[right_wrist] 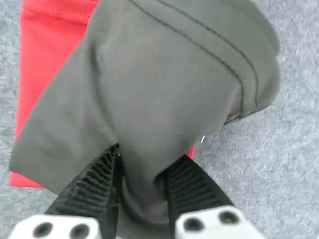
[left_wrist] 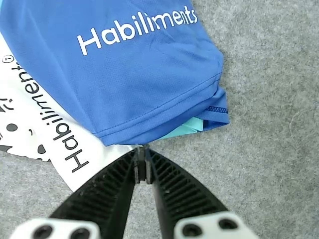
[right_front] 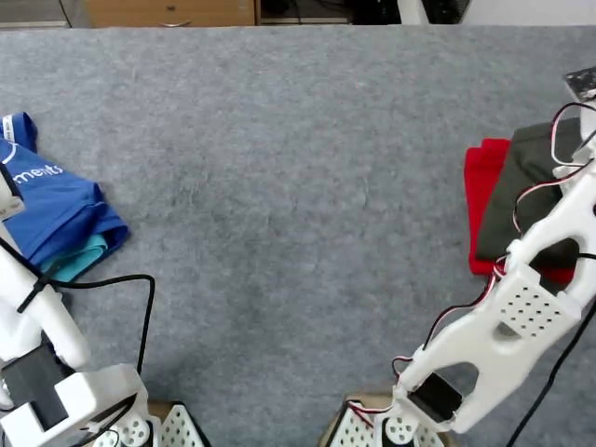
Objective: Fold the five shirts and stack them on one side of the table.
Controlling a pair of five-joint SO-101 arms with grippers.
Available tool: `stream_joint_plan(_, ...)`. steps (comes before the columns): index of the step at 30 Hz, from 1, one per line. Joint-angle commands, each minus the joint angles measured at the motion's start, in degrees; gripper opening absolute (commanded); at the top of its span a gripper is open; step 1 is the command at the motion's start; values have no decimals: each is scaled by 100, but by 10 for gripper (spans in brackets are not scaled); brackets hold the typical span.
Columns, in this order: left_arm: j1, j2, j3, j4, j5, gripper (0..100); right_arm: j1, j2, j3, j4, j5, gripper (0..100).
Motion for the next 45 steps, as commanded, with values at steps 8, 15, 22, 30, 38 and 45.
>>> stream_joint_plan(8, -9, -233, -18, 62, -26, 19, 66, -365, -462, 79, -659, 278)
stream_joint_plan(15, -9, -233, -18, 62, -18, 19, -119, -629, -593, 765, -774, 277)
stream_joint_plan(22, -9, -233, -18, 62, -26, 19, -233, -620, -585, 1073, -774, 277)
stream_joint_plan(30, -9, -224, -18, 62, -18, 19, -488, 198, 312, 1037, -774, 58)
stream_joint_plan(38, -9, -207, -18, 62, -18, 19, -593, 1068, 374, 1081, -765, 19)
stream_joint_plan(45, -9, -233, 334, 62, -18, 19, -567, 576, 101, 1275, -747, 23)
